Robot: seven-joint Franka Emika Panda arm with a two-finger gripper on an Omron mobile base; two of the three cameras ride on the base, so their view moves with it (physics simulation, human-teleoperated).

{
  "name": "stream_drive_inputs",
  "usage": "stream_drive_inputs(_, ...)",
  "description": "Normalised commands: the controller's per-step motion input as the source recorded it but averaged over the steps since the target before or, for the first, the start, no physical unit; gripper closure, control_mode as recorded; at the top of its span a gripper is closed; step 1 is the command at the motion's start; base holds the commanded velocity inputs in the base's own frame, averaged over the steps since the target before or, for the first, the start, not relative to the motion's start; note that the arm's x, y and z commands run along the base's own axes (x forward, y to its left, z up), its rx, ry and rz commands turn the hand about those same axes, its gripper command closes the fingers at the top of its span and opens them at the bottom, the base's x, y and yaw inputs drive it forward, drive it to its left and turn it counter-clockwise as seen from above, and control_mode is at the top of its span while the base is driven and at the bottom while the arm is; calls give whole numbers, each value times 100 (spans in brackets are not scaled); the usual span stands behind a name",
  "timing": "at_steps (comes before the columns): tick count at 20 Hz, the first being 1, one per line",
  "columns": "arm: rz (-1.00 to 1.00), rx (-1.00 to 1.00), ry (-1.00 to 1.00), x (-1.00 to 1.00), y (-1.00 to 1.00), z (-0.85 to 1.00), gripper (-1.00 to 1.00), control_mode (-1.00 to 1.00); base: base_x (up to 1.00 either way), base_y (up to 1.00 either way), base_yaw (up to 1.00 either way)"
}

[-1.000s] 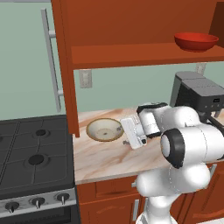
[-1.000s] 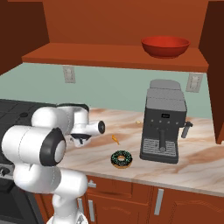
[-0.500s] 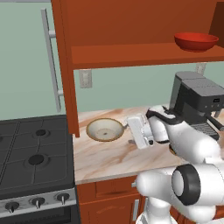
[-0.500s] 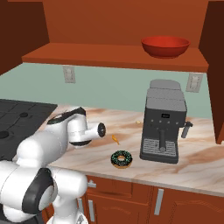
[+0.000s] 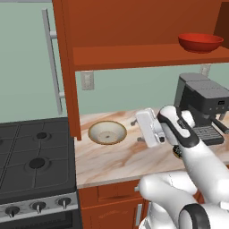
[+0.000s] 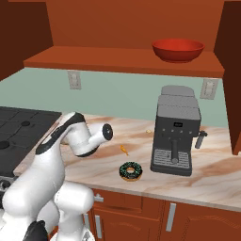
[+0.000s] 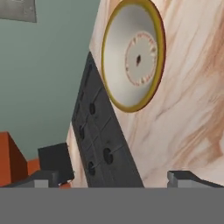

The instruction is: Pick both bowls and place them on the counter. Then place the shrimp in one bowl and place the donut in the other bowl.

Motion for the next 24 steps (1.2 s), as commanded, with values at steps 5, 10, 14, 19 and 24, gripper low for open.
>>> stream_drive_inputs(5,-10,-5,5,-31,-15,44,-100,-100,0,0,0)
stream_drive_inputs(10,-9,-9,4,-31,-13,49,-100,-100,0,0,0)
stream_drive_inputs(14,-7,-8,7,-29,-16,48,-100,-100,0,0,0)
stream_drive_inputs(19,-21,-5,20,-20,-18,41,-100,-100,0,0,0)
stream_drive_inputs(24,-25,-4,21,-22,-22,36,-100,-100,0,0,0)
